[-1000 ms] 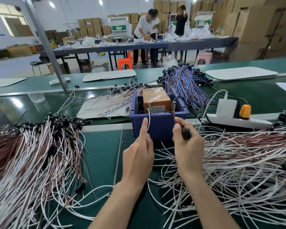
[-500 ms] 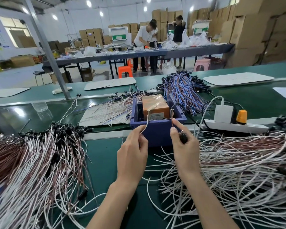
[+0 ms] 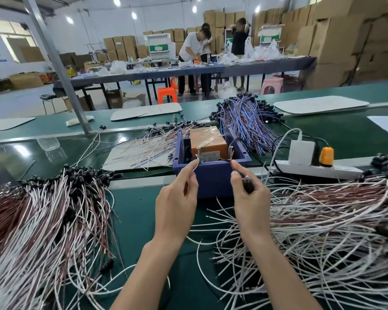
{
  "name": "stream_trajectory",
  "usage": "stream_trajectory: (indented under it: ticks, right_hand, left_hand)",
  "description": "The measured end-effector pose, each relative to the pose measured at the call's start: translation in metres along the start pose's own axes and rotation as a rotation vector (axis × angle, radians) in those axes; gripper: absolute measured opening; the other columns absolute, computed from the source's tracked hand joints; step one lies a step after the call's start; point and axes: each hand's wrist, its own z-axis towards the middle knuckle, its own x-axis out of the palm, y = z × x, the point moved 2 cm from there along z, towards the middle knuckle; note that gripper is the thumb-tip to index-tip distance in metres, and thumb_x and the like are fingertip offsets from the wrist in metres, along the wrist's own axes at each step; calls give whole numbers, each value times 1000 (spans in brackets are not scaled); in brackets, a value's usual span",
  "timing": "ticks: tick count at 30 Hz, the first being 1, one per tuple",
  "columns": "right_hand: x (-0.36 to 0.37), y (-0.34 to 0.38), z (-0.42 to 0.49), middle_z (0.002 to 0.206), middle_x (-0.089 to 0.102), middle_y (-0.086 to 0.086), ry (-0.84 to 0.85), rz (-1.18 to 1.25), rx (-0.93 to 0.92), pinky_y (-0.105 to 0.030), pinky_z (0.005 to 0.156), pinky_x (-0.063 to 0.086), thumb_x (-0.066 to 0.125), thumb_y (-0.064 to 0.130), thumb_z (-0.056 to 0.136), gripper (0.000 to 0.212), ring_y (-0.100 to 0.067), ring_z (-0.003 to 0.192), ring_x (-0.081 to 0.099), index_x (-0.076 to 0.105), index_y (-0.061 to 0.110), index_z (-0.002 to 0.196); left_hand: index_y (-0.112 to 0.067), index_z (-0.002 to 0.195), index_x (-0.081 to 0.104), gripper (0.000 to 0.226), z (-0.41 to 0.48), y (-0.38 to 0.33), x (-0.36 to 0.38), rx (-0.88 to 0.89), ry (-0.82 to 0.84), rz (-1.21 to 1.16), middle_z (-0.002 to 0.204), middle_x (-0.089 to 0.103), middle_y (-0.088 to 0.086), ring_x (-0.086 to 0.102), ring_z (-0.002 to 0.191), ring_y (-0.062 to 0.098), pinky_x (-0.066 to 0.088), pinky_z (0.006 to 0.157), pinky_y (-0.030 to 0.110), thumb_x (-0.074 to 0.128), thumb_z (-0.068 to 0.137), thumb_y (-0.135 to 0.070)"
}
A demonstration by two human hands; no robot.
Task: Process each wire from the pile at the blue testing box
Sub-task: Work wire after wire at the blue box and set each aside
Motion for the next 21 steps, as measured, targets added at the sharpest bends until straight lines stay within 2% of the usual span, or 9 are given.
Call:
stream_trajectory:
  ticks: [3,8,11,15,21]
  right_hand:
    - [0,0,0,45,37,18,3,-2,0,-19,41,25,58,32,102,24,-6,45,23,69,43,119]
    - [1,2,0,46,40,18,8,-14,-10,-18,42,25,58,33,102,23,-6,45,24,69,46,116]
    - [1,1,1,48,42,19,6,-4,-10,-17,42,25,58,32,102,23,-6,45,26,70,44,117]
    - [1,0,1,52,43,17,6,19,-12,-18,43,25,58,31,102,23,-6,48,23,71,44,115]
    - [1,-2,2,51,47,19,10,12,-15,-18,43,27,58,33,102,23,-8,50,24,71,44,117]
  left_hand:
    - [-38,132,62,32,3,7,0,-30,19,-106,57,45,-12,37,50,8,32,50,21,49,105,-27]
    - [-38,131,62,32,4,9,1,-48,35,-128,58,48,-14,37,50,8,31,50,17,49,105,-26]
    - [-36,132,62,32,4,9,1,-43,41,-124,58,47,-11,36,50,8,31,50,18,49,105,-26]
    - [-38,131,62,32,4,9,0,-41,47,-132,64,51,3,35,51,9,33,51,25,48,105,-27]
    - [-37,131,62,32,4,10,2,-42,42,-131,60,49,-2,36,51,9,33,51,24,48,105,-26]
